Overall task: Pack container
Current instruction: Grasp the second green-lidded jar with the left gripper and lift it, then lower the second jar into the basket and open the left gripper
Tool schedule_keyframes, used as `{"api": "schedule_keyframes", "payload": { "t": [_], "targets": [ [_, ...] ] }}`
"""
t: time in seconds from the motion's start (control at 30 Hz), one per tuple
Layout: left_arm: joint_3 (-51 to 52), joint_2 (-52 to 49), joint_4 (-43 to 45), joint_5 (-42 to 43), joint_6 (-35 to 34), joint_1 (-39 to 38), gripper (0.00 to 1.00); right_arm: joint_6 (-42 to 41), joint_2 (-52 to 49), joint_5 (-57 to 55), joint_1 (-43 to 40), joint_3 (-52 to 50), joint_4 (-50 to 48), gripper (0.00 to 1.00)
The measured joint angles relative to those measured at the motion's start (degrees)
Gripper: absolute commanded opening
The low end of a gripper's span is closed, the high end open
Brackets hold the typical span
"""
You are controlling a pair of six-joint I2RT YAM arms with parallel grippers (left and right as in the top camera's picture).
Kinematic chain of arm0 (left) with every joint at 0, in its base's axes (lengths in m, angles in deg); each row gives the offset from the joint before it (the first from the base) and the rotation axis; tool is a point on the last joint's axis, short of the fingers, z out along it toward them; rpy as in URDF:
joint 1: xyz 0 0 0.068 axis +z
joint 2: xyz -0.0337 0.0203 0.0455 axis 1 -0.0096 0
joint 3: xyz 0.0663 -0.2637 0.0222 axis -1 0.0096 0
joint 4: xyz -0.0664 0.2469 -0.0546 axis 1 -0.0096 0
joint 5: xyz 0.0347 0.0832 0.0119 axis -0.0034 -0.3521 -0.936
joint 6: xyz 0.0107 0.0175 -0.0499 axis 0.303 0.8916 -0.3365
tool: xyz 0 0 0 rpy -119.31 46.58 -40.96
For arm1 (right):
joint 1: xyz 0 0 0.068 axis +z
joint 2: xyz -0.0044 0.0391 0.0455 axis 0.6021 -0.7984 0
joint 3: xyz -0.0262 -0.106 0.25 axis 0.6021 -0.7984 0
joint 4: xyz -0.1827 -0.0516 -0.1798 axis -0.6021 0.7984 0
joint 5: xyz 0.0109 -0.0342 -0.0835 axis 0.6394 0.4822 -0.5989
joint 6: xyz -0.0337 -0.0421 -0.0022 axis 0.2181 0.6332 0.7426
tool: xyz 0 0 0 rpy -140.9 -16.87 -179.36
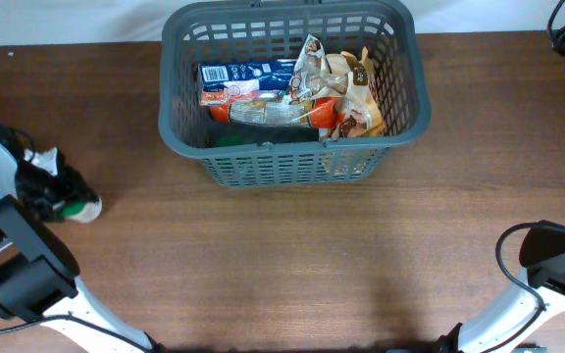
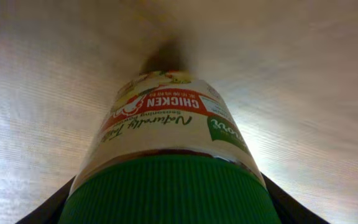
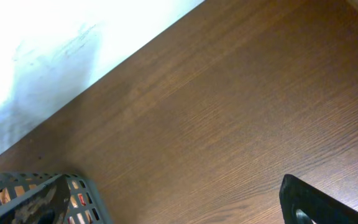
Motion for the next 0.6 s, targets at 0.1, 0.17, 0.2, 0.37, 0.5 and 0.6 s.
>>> {"api": "schedule_keyframes", "payload": {
  "t": [0.1, 0.17, 0.2, 0.37, 0.5, 0.6],
  "targets": [
    [-7.85, 1.90, -2.08, 4.33, 1.77, -0.98, 0.02, 0.00, 0.00, 0.00, 0.00, 0.00, 0.00, 0.99],
    [-16.09, 5.01, -2.64, 6.19, 3.39, -2.93, 0.02, -0.02, 0.00, 0.00, 0.00, 0.00, 0.02, 0.99],
    [-19.30, 6.78, -2.14, 6.64, 4.13, -4.15, 0.02, 0.00, 0.00, 0.02, 0.00, 0.00, 0.00, 0.99],
    [-35.80, 17.09, 2.56, 7.48, 8.24, -16.04, 0.02, 0.02, 0.00, 0.00, 0.00, 0.00, 0.00, 0.99],
    [-42.99, 22.80, 3.34, 9.11, 16.04, -32.04, 0.02, -0.02, 0.00, 0.00, 0.00, 0.00, 0.02, 0.99],
    [-42.71, 22.29, 2.91, 9.31, 22.51, -41.77, 0.02, 0.00, 0.00, 0.00, 0.00, 0.00, 0.00, 0.99]
  ]
}}
